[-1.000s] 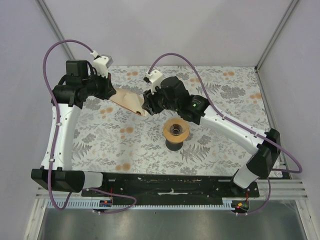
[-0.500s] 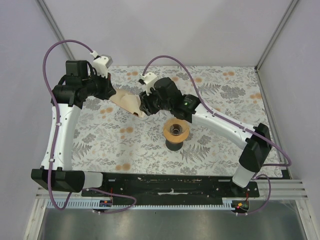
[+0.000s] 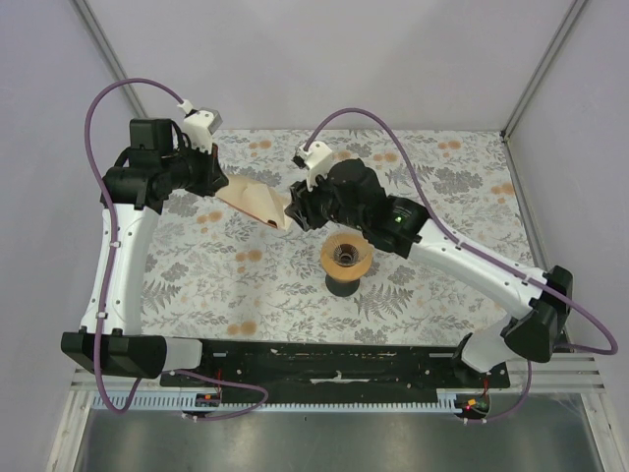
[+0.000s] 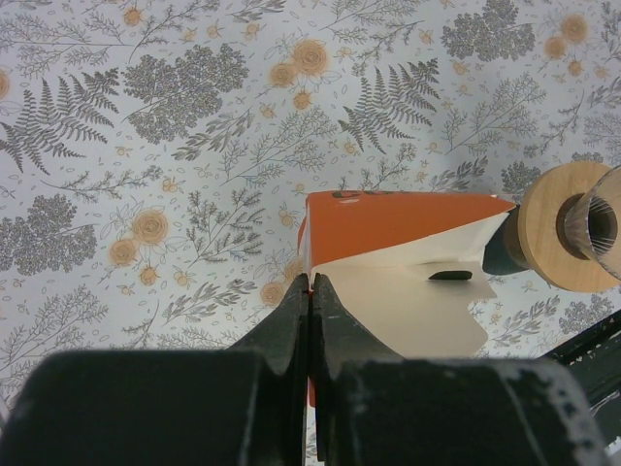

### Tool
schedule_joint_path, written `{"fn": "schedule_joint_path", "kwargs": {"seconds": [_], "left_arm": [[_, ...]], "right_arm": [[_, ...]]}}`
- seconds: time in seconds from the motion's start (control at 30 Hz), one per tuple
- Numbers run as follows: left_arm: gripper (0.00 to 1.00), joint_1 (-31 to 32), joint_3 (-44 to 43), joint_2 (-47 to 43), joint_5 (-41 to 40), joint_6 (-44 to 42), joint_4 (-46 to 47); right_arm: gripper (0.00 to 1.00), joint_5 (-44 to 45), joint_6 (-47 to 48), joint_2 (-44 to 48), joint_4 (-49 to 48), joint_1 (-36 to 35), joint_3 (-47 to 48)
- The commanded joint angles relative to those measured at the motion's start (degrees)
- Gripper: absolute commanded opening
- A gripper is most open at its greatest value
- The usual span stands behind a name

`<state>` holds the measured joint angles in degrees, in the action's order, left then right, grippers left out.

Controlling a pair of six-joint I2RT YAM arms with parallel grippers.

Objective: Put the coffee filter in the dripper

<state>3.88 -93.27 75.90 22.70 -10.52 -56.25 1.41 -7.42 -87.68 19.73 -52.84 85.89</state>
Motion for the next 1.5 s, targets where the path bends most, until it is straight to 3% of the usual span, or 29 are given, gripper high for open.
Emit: {"fn": "schedule_joint_path", "kwargs": {"seconds": [0.0,0.17,0.67,0.73,0.8,0.9,1.1,1.47], "left_arm": [[0.02,0.0,-1.3,-1.5,1.2,0.8,1.1],[0.02,0.1,-1.8,-1.8,1.1,0.8,1.0],[0.02,0.0,-1.2,-2.1,2.4,0.9,0.9],[0.02,0.0,-0.9,-2.0,2.8,1.0,1.0],[0.02,0.0,-0.5,-1.8,3.1,1.0,1.3],[0.02,0.0,0.3,-0.8,1.7,0.3,2.0],[0.02,-0.1,3.4,4.0,-5.4,-1.8,5.2],[0.02,-1.0,5.9,15.6,-7.7,-3.5,10.5]], "right_arm": [[0.46,0.0,0.7,2.5,-5.5,-1.7,-1.0],[0.41,0.8,0.7,-1.9,-5.8,-1.7,1.6],[0.44,2.8,2.7,-13.2,-6.7,-0.7,11.2],[0.39,1.5,3.0,-14.4,-6.6,-0.7,12.5],[0.23,-0.6,3.1,-15.0,-6.5,-0.6,13.2],[0.0,-1.2,4.3,-13.1,-6.8,-0.3,11.7],[0.0,-14.1,11.5,-5.2,-7.9,1.8,4.4],[0.0,-19.8,16.6,9.5,-7.5,5.5,-7.3]]}}
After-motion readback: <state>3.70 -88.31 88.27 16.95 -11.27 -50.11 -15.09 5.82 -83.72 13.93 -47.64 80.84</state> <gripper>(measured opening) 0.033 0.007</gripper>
